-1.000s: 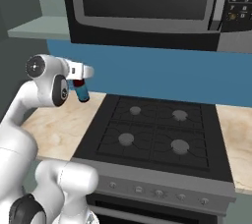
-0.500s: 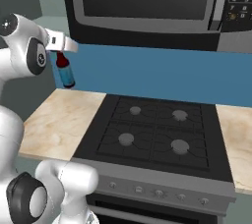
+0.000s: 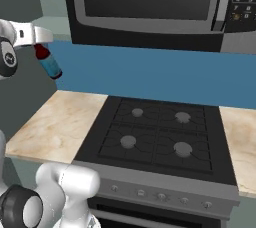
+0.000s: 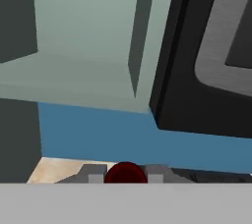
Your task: Pick the beer from the counter and place it in the open cabinet.
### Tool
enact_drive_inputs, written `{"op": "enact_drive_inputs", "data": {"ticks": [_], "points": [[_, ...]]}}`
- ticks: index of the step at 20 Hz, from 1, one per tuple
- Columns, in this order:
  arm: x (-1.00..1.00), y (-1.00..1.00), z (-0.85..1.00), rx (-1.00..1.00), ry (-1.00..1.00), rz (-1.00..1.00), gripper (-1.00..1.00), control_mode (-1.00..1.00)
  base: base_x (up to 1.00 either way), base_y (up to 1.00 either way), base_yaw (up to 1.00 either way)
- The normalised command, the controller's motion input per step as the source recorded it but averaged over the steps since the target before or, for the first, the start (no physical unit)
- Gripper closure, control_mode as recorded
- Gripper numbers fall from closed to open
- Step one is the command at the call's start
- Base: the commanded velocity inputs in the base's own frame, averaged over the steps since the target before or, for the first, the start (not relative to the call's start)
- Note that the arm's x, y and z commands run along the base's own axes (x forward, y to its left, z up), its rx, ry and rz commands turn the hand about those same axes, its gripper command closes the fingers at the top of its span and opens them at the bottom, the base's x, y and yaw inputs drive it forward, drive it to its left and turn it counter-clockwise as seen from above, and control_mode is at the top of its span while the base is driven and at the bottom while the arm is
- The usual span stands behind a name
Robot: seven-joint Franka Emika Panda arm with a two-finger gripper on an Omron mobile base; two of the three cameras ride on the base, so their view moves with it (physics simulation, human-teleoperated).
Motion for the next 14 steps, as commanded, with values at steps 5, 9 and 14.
{"op": "enact_drive_inputs", "data": {"ticks": [5, 9, 14], "points": [[0.0, 0.36, 0.56, -0.01, -0.01, 0.0, 1.0, -1.0, 0.0, 0.0, 0.0], [0.0, 0.4, 0.73, 0.0, 0.0, 0.0, 1.0, -1.0, 0.0, 0.0, 0.0], [-0.03, 0.29, 0.51, -0.01, -0.02, 0.0, 1.0, -1.0, 0.0, 0.0, 0.0]]}}
